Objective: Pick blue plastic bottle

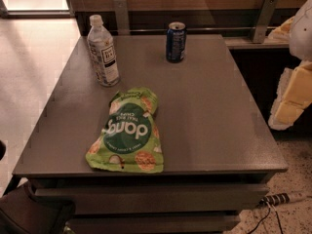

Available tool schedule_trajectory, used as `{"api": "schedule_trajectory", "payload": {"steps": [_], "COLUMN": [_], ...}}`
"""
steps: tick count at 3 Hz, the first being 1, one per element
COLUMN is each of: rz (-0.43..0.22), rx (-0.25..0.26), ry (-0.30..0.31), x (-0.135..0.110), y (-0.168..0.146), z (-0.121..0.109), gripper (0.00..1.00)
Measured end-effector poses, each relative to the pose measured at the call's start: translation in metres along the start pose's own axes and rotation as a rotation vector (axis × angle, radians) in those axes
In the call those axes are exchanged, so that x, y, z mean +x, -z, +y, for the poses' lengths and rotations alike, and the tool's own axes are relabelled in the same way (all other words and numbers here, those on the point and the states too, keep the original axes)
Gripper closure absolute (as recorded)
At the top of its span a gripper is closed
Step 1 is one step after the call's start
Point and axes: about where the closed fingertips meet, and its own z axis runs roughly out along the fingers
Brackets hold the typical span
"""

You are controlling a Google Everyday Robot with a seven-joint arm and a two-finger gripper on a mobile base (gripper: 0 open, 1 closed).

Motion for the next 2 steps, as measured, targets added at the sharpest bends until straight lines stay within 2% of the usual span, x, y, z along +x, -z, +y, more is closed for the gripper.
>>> {"api": "schedule_trajectory", "payload": {"steps": [1, 2], "rz": [0.000, -0.050], "rx": [0.000, 0.028], "ry": [0.000, -0.005], "x": [0.000, -0.011], "y": [0.000, -0.004], "z": [0.000, -0.009], "gripper": [0.00, 0.00]}}
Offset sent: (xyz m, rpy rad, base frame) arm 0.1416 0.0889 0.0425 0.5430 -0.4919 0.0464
